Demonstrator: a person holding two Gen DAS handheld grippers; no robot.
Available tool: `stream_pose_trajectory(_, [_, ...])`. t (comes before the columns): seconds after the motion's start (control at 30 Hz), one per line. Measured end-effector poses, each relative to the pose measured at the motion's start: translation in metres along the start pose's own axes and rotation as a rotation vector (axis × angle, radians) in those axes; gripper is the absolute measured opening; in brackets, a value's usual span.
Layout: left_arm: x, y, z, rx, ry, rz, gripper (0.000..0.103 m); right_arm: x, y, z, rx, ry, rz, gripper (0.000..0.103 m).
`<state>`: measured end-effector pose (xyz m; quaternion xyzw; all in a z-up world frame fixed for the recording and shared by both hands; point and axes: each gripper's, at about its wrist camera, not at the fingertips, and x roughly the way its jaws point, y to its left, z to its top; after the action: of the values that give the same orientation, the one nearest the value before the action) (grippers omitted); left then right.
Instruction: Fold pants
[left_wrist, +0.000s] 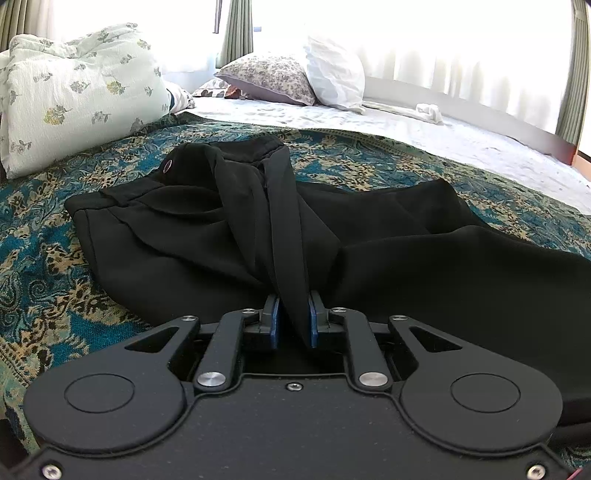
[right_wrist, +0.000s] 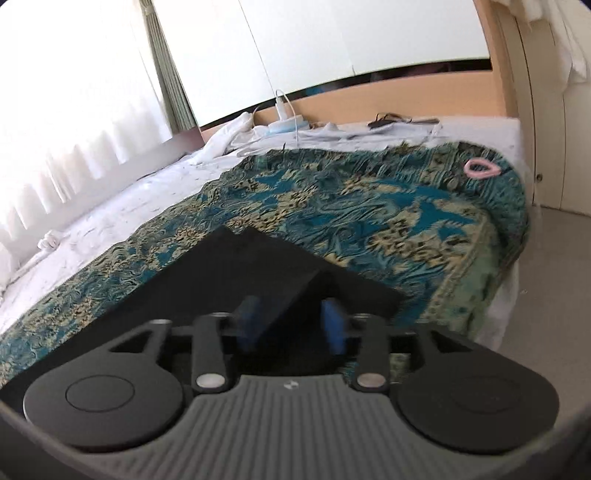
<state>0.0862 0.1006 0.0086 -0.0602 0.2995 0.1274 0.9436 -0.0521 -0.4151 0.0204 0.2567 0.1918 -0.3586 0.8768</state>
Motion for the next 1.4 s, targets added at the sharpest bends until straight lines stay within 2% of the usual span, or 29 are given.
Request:
stream_pose_trajectory(0.1, [0.000, 0.000, 0.000, 0.004, -0.002, 0.002, 0.016, 0.017, -0.002, -0.001, 0.077, 0.036, -0.021, 0.066])
stream_pose_trajectory(0.17, [0.000, -0.002, -0.001, 0.007, -0.003, 0.005, 0.016, 0.028, -0.001, 0.001, 0.104, 0.029, -0.020, 0.066])
stream_pose_trajectory(0.2, [0.000, -0.002, -0.001, 0.009, -0.003, 0.007, 0.016, 0.032, 0.002, 0.003, 0.091, 0.030, -0.021, 0.061])
stream_pose_trajectory(0.23, [0.000, -0.004, -0.001, 0.012, -0.004, 0.010, 0.016, 0.037, 0.005, 0.006, 0.075, 0.040, -0.017, 0.038])
stream_pose_trajectory(0.27, [0.000, -0.004, -0.002, 0.014, -0.004, 0.012, 0.016, 0.041, 0.008, 0.009, 0.071, 0.052, -0.024, 0.023])
stream_pose_trajectory(0.3, [0.000, -0.005, -0.002, 0.015, -0.004, 0.013, 0.016, 0.046, 0.007, 0.011, 0.092, 0.074, -0.031, 0.004])
stream_pose_trajectory(0.4, [0.000, -0.004, -0.001, 0.012, -0.004, 0.009, 0.016, 0.040, 0.000, 0.011, 0.150, 0.055, -0.022, 0.003])
stream_pose_trajectory(0.6, [0.000, -0.007, -0.002, 0.028, -0.005, 0.010, 0.020, 0.010, -0.005, -0.007, 0.051, -0.057, -0.133, 0.004])
stream_pose_trajectory(0.73, [0.000, -0.008, -0.002, 0.037, -0.007, 0.001, 0.024, 0.008, -0.014, -0.013, 0.069, -0.063, -0.155, 0.004])
stream_pose_trajectory(0.87, [-0.001, -0.008, -0.002, 0.042, -0.005, -0.012, 0.029, 0.014, -0.006, -0.013, -0.024, -0.071, -0.194, 0.004])
stream_pose_trajectory(0.9, [-0.001, -0.009, -0.002, 0.046, -0.006, -0.012, 0.029, 0.016, -0.005, -0.014, -0.038, -0.067, -0.205, 0.006])
stream_pose_trajectory(0.93, [-0.002, -0.009, -0.002, 0.051, -0.007, -0.010, 0.030, 0.015, -0.003, -0.014, -0.049, -0.068, -0.214, 0.012])
stream_pose_trajectory(1.0, [-0.003, -0.010, -0.002, 0.065, -0.005, -0.013, 0.034, 0.010, 0.005, -0.014, -0.096, -0.080, -0.245, 0.035])
stream_pose_trajectory(1.07, [-0.005, -0.012, -0.002, 0.076, -0.001, -0.032, 0.040, -0.007, 0.017, -0.019, -0.144, -0.152, -0.264, 0.052])
stream_pose_trajectory(1.1, [-0.006, -0.012, -0.002, 0.085, 0.003, -0.056, 0.046, -0.018, 0.025, -0.022, -0.168, -0.198, -0.235, 0.061])
stream_pose_trajectory(1.13, [-0.007, -0.013, -0.003, 0.095, 0.007, -0.076, 0.050, -0.031, 0.037, -0.027, -0.208, -0.235, -0.184, 0.066])
stream_pose_trajectory(1.2, [-0.010, -0.016, -0.004, 0.130, 0.010, -0.101, 0.050, -0.051, 0.067, -0.040, -0.312, -0.264, -0.090, 0.072])
stream_pose_trajectory(1.3, [-0.015, -0.018, -0.004, 0.157, 0.026, -0.134, 0.051, -0.066, 0.111, -0.059, -0.367, -0.193, 0.109, 0.074])
stream_pose_trajectory(1.4, [-0.021, -0.010, 0.002, 0.130, 0.057, -0.185, 0.055, -0.069, 0.156, -0.082, -0.398, -0.093, 0.259, 0.074])
